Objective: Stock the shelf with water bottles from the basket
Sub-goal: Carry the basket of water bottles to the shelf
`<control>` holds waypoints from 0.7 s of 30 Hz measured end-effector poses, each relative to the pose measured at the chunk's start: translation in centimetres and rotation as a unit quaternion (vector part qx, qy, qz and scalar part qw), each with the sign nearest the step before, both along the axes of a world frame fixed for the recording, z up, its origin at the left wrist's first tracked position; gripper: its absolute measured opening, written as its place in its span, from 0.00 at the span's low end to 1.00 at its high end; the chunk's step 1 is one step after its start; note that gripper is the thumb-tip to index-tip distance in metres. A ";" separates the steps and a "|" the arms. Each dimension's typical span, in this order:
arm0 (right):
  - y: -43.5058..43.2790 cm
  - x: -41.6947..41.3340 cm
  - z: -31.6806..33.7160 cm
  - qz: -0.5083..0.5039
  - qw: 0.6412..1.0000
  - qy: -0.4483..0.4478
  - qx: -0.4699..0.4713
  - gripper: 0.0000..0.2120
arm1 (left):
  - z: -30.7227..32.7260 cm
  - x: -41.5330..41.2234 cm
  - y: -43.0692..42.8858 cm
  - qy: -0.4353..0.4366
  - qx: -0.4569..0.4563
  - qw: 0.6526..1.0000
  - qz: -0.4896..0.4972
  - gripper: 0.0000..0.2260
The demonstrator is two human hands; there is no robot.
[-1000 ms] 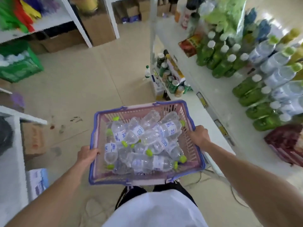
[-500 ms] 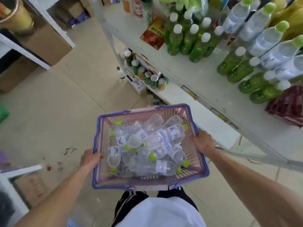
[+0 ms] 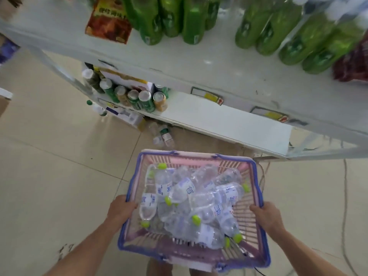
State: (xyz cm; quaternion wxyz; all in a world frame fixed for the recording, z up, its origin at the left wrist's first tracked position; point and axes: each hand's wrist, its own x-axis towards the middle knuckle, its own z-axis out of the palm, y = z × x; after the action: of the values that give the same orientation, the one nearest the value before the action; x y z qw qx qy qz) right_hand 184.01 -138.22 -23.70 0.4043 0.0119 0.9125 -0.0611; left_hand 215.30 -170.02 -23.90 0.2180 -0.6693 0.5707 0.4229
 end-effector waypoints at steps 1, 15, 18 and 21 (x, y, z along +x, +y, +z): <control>1.0 0.4 -2.1 -0.016 1.000 -0.007 0.004 0.19 | -2.1 -0.5 0.1 -0.009 0.001 1.000 -0.014 0.03; 9.7 0.8 -23.3 -0.092 0.993 -0.030 0.066 0.19 | -24.7 -4.9 3.8 -0.043 0.037 0.991 -0.120 0.09; 9.9 -0.1 -25.9 -0.096 0.993 -0.037 0.061 0.17 | -27.4 -6.4 3.7 -0.043 0.043 0.989 -0.133 0.13; 9.5 -1.8 -28.1 -0.104 0.993 -0.026 0.046 0.16 | -29.9 -8.1 3.1 -0.047 0.033 0.989 -0.138 0.15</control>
State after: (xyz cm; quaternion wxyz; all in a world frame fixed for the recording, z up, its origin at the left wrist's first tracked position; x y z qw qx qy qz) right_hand 182.22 -128.75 -51.76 0.4180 0.1268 0.8975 -0.0608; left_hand 207.23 -166.95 -53.76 0.3230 -0.5953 0.6327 0.3755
